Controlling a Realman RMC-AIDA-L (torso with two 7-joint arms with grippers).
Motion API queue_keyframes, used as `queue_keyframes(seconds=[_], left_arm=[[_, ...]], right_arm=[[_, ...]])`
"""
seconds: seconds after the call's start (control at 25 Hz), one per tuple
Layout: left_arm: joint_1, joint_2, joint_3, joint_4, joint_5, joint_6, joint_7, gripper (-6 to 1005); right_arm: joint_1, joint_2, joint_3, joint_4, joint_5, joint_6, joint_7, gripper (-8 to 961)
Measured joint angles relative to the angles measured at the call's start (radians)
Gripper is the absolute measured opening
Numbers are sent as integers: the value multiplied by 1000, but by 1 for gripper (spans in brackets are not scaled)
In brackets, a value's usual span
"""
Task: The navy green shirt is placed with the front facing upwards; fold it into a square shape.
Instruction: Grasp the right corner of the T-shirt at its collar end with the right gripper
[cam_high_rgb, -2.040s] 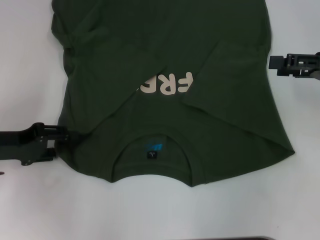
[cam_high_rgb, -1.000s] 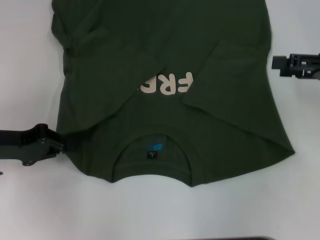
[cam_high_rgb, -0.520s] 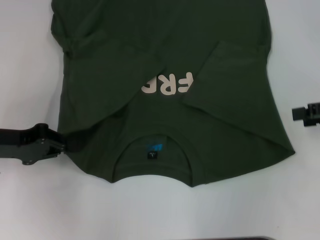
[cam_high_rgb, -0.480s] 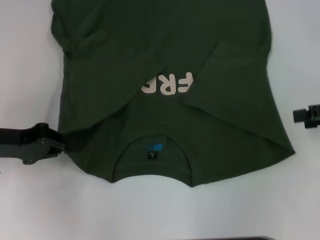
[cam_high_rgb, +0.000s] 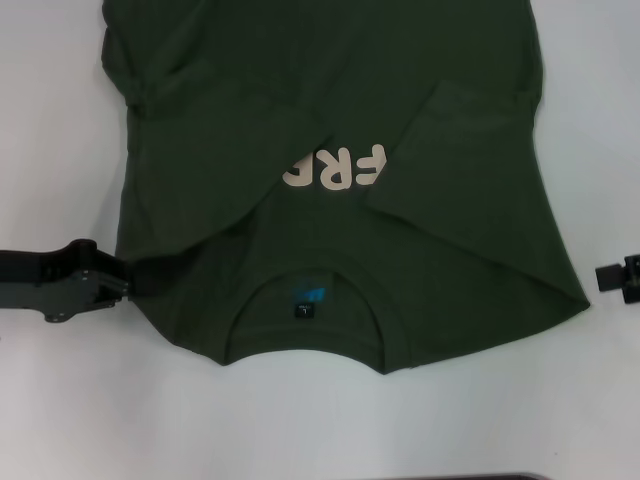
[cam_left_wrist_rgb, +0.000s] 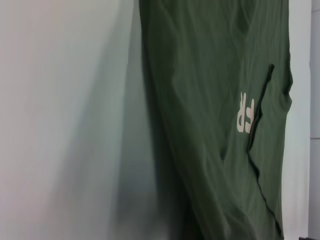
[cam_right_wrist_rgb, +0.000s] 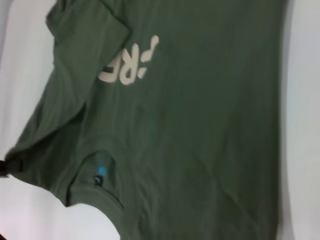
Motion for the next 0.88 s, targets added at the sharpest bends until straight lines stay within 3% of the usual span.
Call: queue_keyframes(seconds=[0.32,0.88], left_arm=[[-6,-2,-2,0,-1,-7,-5,21],[-12,-3,-2,5,-2,-24,-9,21]], right_arm=[[6,17,0,19,-31,42,-14,851],[16,19,-1,89,-32,81,-3,850]])
